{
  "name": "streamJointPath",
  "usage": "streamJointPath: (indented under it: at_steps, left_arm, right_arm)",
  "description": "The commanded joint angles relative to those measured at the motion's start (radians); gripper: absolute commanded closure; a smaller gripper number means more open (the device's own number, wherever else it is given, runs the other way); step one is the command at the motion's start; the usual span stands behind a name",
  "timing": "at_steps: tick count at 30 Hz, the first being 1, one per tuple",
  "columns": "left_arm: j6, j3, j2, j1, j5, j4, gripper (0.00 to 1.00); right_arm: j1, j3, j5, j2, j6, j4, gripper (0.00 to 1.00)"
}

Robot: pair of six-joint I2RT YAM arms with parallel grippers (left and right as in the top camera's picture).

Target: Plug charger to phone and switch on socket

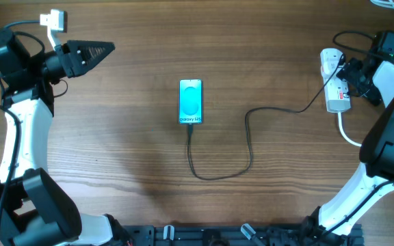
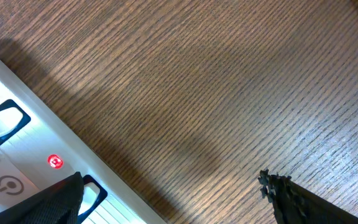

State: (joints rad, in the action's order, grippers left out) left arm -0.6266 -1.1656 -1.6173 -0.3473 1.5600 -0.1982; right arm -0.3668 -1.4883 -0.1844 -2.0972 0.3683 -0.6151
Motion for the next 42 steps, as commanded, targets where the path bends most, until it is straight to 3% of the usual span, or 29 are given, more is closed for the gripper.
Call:
streamJointPath:
  at_steps: [1,27,42]
  left_arm:
    - [0.013,-0.018,0.026,-0.004,0.017,0.000,0.00]
    - [0.013,-0.018,0.026,-0.004,0.017,0.000,0.00]
    - [0.013,-0.018,0.026,-0.004,0.017,0.000,0.00]
  right_arm:
    - [0.020,0.025,0.032,-0.091,-0.028,-0.014,0.02]
    - [0.020,0.025,0.033,-0.123,-0.025,-0.056,0.02]
    - [0.020,0.025,0.212,-0.123,-0.054,-0.101,0.01]
